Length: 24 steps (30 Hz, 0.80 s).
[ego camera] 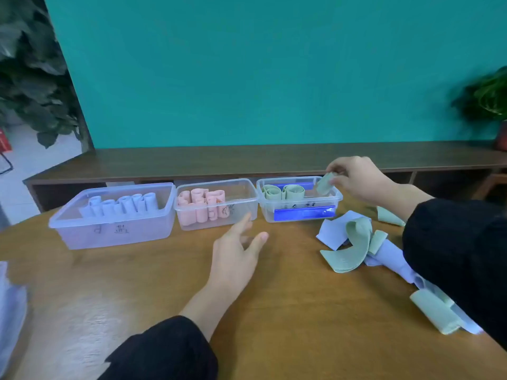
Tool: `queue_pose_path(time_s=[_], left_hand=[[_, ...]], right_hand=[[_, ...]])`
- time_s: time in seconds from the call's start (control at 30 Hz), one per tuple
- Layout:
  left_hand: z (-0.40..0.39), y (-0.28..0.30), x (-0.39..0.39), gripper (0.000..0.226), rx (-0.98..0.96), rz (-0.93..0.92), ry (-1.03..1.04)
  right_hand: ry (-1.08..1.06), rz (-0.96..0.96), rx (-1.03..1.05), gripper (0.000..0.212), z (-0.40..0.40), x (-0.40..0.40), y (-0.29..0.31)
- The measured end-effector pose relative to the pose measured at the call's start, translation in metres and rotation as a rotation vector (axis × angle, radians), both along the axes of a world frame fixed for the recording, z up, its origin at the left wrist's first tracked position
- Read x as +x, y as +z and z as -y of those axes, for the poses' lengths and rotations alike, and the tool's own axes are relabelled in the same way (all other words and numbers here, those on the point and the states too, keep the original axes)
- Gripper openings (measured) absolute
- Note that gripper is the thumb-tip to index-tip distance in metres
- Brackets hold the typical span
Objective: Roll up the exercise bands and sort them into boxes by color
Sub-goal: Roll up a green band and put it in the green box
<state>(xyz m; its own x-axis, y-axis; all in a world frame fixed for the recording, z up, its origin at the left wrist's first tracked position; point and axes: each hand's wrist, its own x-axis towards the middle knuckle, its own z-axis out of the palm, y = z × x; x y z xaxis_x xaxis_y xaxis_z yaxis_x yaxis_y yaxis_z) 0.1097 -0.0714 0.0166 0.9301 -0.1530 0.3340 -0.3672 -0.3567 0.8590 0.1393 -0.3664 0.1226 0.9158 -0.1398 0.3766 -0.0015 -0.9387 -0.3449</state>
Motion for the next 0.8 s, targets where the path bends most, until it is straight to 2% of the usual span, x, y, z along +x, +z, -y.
queue_pose_path(time_s=[0.17,0.33,0.53,0.7,0.8], left_hand=[[0.006,-0.009,0.005,0.051,0.012,0.052,0.038],[0.011,-0.010,0.007,0.057,0.055,0.071,0.011],[0.013,-0.011,0.002,0.061,0.081,0.133,-0.070],[0.012,-0.013,0.000,0.072,0.096,0.110,-0.152],[0.011,-0.013,0.000,0.076,0.097,0.108,-0.151]], right_hand=[[-0.010,-0.058,-0.089,0.020,0.018,0.047,-0.011],[-0.021,-0.284,-0.256,0.021,0.016,0.073,-0.015],[-0.045,-0.311,-0.393,0.029,0.009,0.093,-0.020],[-0.048,-0.292,-0.323,0.040,0.012,0.104,-0.032],[-0.037,-0.272,-0.297,0.036,0.015,0.109,-0.035]])
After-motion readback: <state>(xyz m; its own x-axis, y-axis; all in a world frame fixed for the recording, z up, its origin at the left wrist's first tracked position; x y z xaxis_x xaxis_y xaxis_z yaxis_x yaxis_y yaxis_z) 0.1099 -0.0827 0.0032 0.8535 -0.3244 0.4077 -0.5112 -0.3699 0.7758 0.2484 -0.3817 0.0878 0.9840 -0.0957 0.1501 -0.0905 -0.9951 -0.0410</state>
